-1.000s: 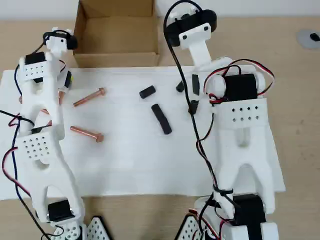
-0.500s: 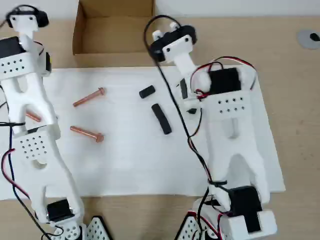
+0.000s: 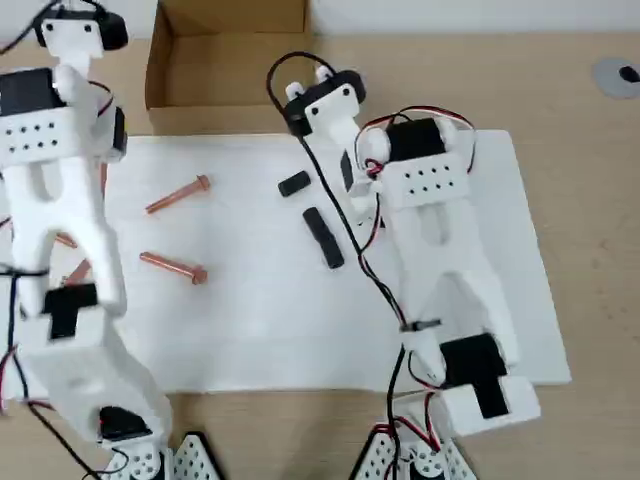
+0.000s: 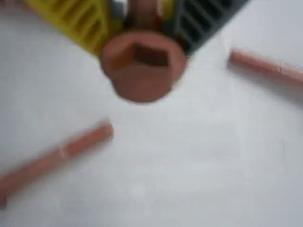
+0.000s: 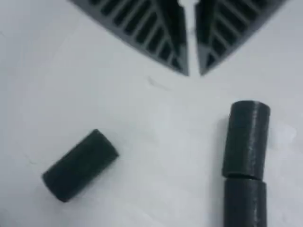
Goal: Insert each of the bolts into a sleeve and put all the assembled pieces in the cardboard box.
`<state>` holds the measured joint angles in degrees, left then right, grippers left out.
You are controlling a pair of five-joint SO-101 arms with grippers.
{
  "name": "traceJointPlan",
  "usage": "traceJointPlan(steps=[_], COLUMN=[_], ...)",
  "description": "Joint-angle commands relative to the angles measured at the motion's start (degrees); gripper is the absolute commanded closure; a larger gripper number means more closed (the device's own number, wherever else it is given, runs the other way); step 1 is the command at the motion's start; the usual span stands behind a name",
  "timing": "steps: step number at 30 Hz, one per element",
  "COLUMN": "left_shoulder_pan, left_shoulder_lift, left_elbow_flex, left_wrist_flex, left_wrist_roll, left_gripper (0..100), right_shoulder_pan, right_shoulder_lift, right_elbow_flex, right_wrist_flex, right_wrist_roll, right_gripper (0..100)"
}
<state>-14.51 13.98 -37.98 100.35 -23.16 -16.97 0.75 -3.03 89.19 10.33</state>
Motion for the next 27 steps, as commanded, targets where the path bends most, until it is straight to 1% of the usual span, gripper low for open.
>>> traceJointPlan(steps=[1, 4, 8, 11, 14, 17, 19, 23, 27], left_shoulder_pan=[0.70, 0.62, 0.70, 0.70, 0.70, 0.62, 0.26, 0.26, 0.26], left_shoulder_lift=[-14.90, -25.80, -41.80, -54.02, -65.10, -74.86, -80.57, -89.54, -96.22], left_elbow_flex=[10.90, 20.40, 34.90, 48.00, 61.19, 70.77, 74.90, 79.47, 82.81], left_wrist_flex=[0.00, -0.70, -5.27, -11.52, -18.46, -23.38, -25.41, -26.11, -26.11], left_wrist_roll=[0.26, 0.26, 0.26, 0.26, 0.18, 0.26, 0.35, 1.93, 4.84], left_gripper=[99, 99, 99, 99, 99, 99, 99, 99, 99], right_shoulder_pan=[-0.66, -0.66, -0.66, -0.66, -0.66, -0.48, -0.13, 0.48, 0.75], right_shoulder_lift=[1.80, 5.14, 10.51, 15.16, 19.30, 22.37, 24.13, 28.00, 32.75], right_elbow_flex=[-5.49, -9.89, -14.29, -17.45, -21.05, -24.66, -27.30, -33.63, -39.52], right_wrist_flex=[-0.88, -0.53, 0.09, 1.23, 1.85, 1.85, 1.58, 1.49, 1.49], right_wrist_roll=[0.00, -0.18, -1.85, -4.75, -9.41, -14.07, -17.14, -23.56, -36.66], right_gripper=[98.6, 98.6, 98.1, 91.2, 82.9, 81.5, 82.2, 82.5, 82.5])
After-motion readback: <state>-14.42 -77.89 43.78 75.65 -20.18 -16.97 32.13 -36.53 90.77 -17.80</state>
